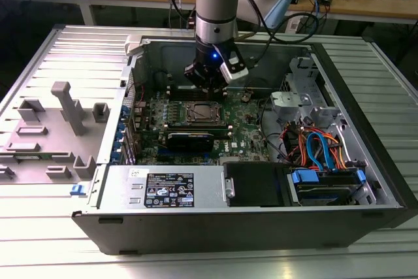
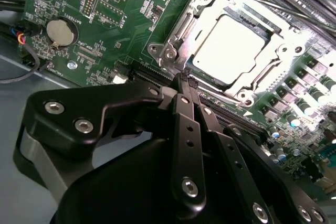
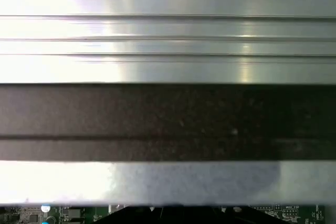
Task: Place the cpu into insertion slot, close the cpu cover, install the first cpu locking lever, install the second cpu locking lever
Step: 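Install the second cpu locking lever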
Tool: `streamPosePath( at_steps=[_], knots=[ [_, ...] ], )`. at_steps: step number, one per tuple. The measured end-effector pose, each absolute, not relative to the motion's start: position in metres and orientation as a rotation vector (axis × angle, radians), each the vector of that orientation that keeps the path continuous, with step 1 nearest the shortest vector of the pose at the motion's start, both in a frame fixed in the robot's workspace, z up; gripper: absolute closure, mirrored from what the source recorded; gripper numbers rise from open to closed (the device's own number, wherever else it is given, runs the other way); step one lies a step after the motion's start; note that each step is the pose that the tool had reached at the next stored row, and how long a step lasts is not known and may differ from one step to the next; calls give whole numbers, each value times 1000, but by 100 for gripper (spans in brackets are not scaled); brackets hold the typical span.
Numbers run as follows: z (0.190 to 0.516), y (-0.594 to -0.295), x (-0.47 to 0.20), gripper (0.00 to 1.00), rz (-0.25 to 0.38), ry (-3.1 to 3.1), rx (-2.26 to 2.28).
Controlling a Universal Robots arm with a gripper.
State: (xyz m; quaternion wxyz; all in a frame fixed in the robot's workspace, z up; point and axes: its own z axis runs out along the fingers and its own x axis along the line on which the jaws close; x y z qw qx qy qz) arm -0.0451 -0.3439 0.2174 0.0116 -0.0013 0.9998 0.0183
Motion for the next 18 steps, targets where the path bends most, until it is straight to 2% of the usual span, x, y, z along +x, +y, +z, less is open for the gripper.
streamPosePath(
  at_steps=[18],
  knots=[
    [217, -352, -45, 89, 53, 3131, -3]
  ],
)
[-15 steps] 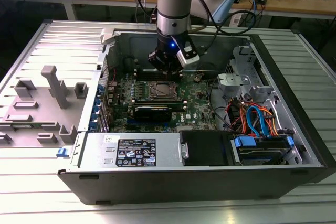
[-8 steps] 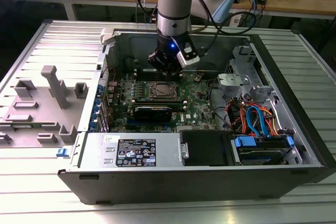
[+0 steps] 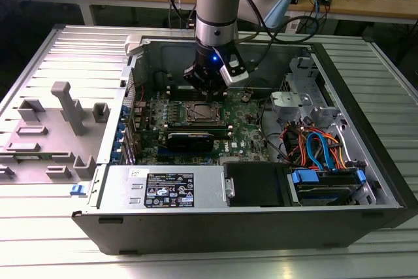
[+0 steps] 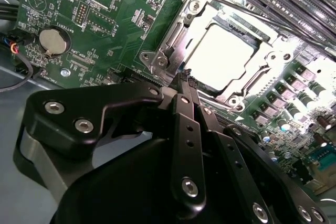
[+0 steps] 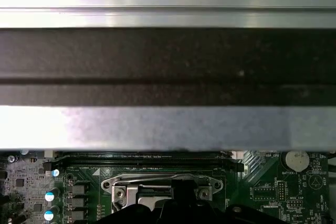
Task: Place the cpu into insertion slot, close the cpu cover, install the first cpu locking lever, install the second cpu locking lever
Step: 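Install the second cpu locking lever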
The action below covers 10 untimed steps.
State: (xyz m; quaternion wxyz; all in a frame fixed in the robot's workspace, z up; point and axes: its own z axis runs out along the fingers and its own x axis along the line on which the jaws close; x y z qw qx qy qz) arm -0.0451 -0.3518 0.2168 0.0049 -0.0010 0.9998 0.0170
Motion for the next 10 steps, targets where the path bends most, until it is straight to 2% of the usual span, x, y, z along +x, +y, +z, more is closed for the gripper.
streamPosePath(
  at_steps=[10],
  knots=[
    [217, -352, -45, 89, 53, 3132, -3]
  ],
)
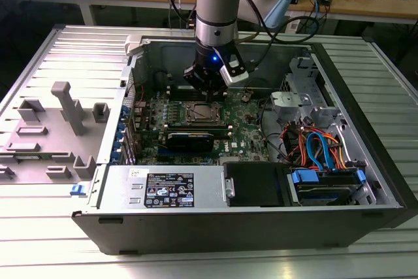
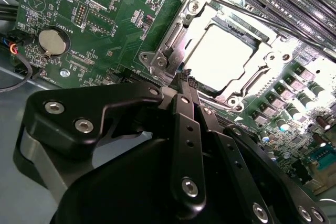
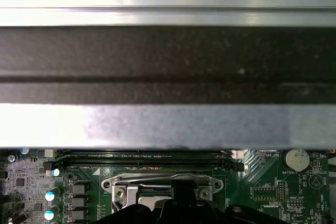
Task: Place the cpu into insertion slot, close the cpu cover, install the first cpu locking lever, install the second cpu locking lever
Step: 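Install the second cpu locking lever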
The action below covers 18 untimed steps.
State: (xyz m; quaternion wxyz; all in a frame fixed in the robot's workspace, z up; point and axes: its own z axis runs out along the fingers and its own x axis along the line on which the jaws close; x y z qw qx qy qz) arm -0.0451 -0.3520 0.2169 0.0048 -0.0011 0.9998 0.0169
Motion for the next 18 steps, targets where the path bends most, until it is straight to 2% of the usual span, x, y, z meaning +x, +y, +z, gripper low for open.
streamPosePath(
  at_steps=[4, 7, 18],
  knots=[
    [217, -352, -45, 89, 50, 3132, -4],
    [217, -352, -45, 89, 25, 3132, -4],
    [220, -353, -45, 89, 23, 3132, -4]
  ],
)
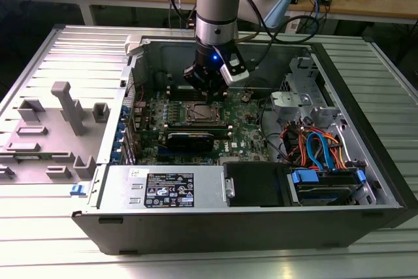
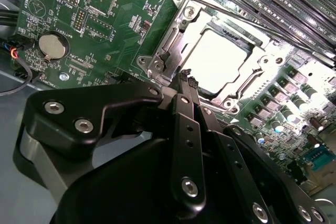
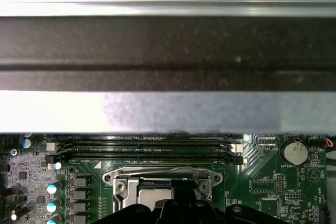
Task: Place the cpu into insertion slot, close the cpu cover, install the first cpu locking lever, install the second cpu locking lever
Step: 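Install the second cpu locking lever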
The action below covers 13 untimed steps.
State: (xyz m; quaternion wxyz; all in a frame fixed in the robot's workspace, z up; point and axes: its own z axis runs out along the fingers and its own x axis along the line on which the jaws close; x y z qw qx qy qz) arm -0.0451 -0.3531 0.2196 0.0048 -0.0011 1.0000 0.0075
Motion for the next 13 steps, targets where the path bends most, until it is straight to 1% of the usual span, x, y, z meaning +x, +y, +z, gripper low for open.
streamPosePath(
  at_steps=[8, 13],
  knots=[
    [220, -361, -45, 89, 17, 3132, -3],
    [227, -361, -45, 89, 12, 3132, -4]
  ],
)
